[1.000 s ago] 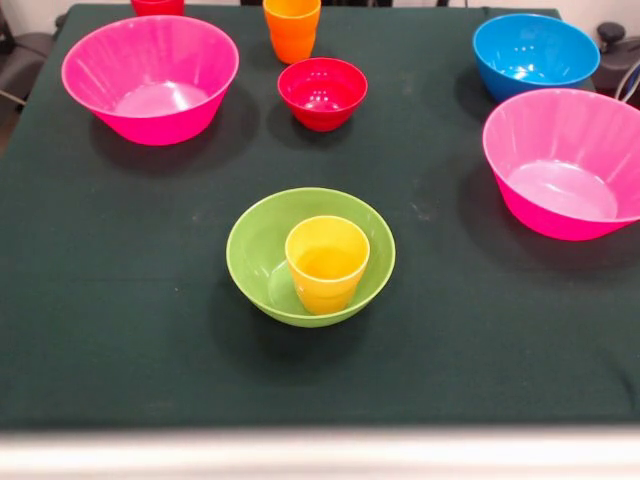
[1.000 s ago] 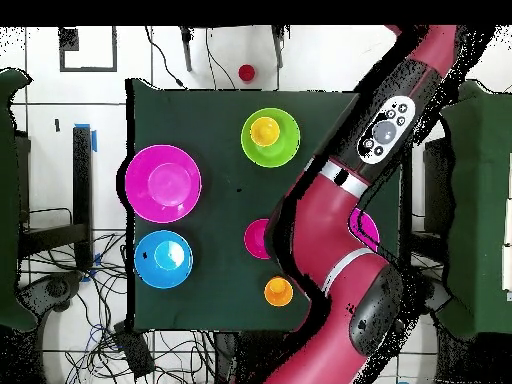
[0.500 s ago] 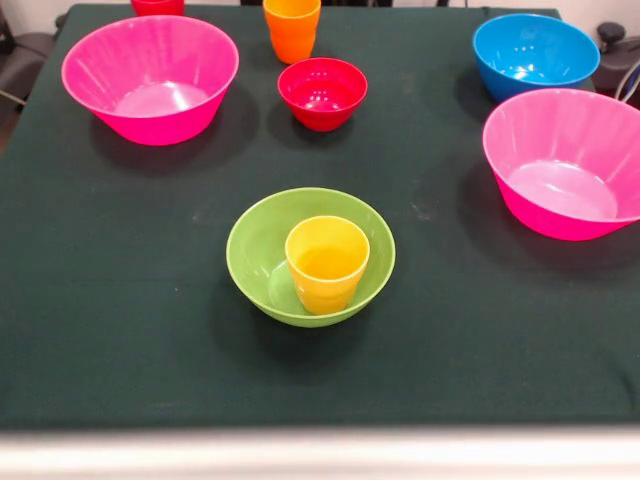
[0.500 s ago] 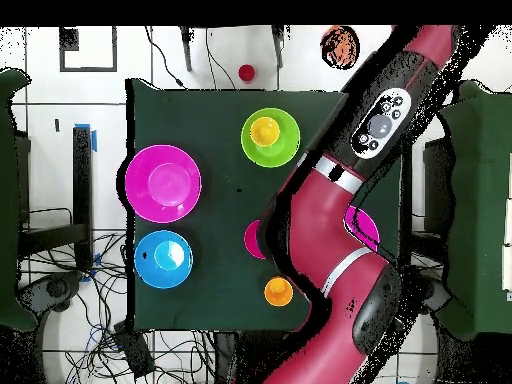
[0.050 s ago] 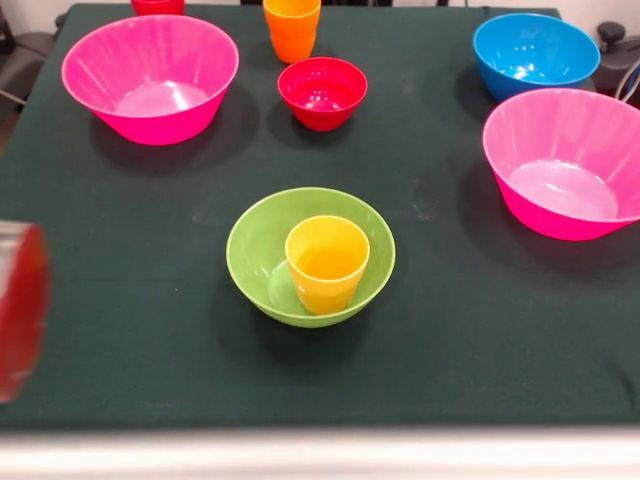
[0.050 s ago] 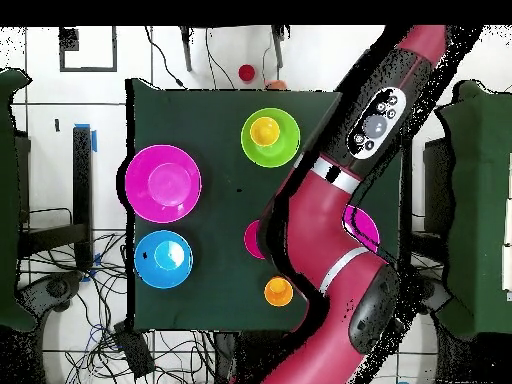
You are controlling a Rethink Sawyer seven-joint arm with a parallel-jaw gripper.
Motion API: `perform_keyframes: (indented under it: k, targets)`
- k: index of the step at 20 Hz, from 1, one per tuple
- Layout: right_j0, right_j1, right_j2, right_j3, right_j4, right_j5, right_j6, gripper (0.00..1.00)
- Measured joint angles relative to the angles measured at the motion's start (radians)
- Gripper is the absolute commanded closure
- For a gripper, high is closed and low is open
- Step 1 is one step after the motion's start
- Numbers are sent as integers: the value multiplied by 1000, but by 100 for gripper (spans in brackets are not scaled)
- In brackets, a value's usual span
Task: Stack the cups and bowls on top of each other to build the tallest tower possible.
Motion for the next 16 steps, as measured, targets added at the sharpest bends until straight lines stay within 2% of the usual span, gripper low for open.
perform_keyframes:
  k: [6, 11, 16]
  targets:
    - [16, -1, -144, 54, 199, 159, 72, 0]
    - [22, 1, -287, 131, 373, 253, 236, 0]
    - [22, 0, -397, 188, 494, 264, 419, 0]
